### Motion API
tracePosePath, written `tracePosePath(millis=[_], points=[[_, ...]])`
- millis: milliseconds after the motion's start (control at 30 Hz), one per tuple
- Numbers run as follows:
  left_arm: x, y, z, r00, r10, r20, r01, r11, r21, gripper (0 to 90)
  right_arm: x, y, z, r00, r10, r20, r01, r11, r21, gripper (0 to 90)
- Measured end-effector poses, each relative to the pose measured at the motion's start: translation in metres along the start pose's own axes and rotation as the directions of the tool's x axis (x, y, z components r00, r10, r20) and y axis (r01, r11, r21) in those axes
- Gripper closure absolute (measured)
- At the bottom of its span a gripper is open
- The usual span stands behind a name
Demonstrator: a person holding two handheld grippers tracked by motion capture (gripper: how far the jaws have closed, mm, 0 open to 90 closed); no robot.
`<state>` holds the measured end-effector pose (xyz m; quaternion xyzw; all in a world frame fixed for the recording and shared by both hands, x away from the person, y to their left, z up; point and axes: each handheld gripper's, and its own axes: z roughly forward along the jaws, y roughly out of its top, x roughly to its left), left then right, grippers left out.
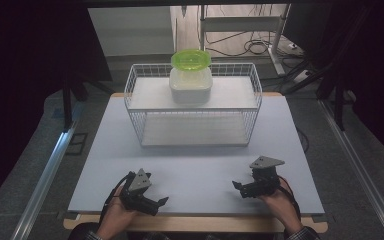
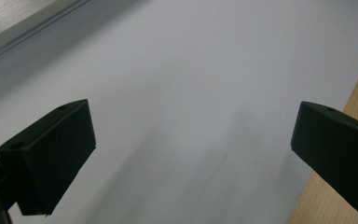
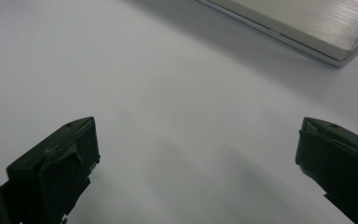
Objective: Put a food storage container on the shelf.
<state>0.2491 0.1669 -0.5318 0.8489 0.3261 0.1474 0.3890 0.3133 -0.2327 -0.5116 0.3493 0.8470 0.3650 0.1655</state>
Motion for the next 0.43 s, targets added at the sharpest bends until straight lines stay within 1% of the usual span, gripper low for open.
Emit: tracePosePath(millis=[233, 433], points=[[0.0017, -0.0017, 0.0035, 0.9998, -0.019, 0.004, 0.019, 0.9994, 0.03, 0.0, 0.0019, -0.0002, 0.0039, 0.9999, -0.001, -0.013, 0.002, 1.0, 0.017, 0.0], [0.0017, -0.0014, 0.0047, 0.9998, -0.019, 0.004, 0.019, 0.999, 0.04, 0.0, 0.0017, -0.0006, 0.0045, 0.9999, 0.0, -0.011, 0.001, 1.0, 0.022, 0.0]])
